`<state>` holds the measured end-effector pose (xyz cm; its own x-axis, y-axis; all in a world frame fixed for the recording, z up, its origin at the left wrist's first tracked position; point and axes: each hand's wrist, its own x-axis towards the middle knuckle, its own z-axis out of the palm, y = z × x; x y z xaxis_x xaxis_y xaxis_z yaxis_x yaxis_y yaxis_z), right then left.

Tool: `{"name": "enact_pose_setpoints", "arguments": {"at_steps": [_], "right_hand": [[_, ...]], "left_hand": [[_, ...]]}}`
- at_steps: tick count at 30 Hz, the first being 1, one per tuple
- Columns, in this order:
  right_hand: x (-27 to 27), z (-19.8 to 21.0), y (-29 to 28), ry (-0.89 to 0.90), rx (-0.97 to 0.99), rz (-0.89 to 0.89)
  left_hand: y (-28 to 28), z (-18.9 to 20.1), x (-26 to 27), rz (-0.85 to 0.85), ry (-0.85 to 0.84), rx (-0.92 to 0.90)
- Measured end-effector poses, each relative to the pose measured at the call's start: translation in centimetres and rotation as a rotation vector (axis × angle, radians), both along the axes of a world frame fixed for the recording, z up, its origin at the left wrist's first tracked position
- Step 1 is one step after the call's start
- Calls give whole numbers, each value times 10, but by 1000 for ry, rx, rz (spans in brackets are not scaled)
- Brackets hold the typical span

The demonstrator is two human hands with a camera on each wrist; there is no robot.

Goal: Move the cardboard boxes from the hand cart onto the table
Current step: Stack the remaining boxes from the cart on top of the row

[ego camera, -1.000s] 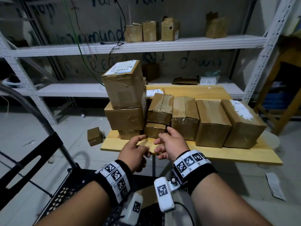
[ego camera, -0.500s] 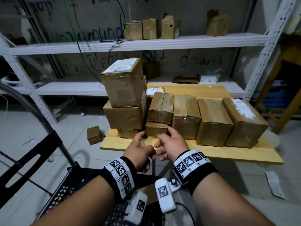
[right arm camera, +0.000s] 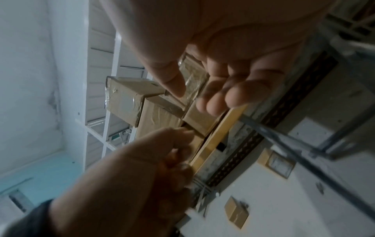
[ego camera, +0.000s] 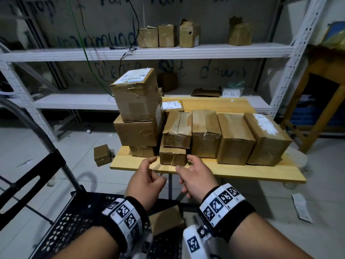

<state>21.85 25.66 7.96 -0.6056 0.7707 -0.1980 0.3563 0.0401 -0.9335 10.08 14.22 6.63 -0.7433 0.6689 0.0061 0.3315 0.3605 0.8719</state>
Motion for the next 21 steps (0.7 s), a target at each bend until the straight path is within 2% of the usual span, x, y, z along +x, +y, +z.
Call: {"name": "enact_pose_setpoints", "arguments": {"at_steps": [4, 6, 10, 12, 16, 19, 21], "right_hand": [[28, 32, 9, 85, 289, -77], [43, 54, 21, 198, 371, -172], [76, 85, 54, 439, 470, -451], [90, 88, 71, 494, 506, -565], [112, 82, 96, 540, 523, -745], [130, 77, 113, 482, 578, -904], [137, 68, 126, 433, 538, -988]], "left_hand": [[0, 27, -1, -6, 578, -4], [9, 39, -3, -27, 738, 4], [37, 62, 7, -82, 851, -108], [53, 67, 16, -98, 874, -136], [78, 71, 25, -92, 901, -260], [89, 73, 27, -78, 897, -309], [92, 75, 27, -70, 875, -324]]}}
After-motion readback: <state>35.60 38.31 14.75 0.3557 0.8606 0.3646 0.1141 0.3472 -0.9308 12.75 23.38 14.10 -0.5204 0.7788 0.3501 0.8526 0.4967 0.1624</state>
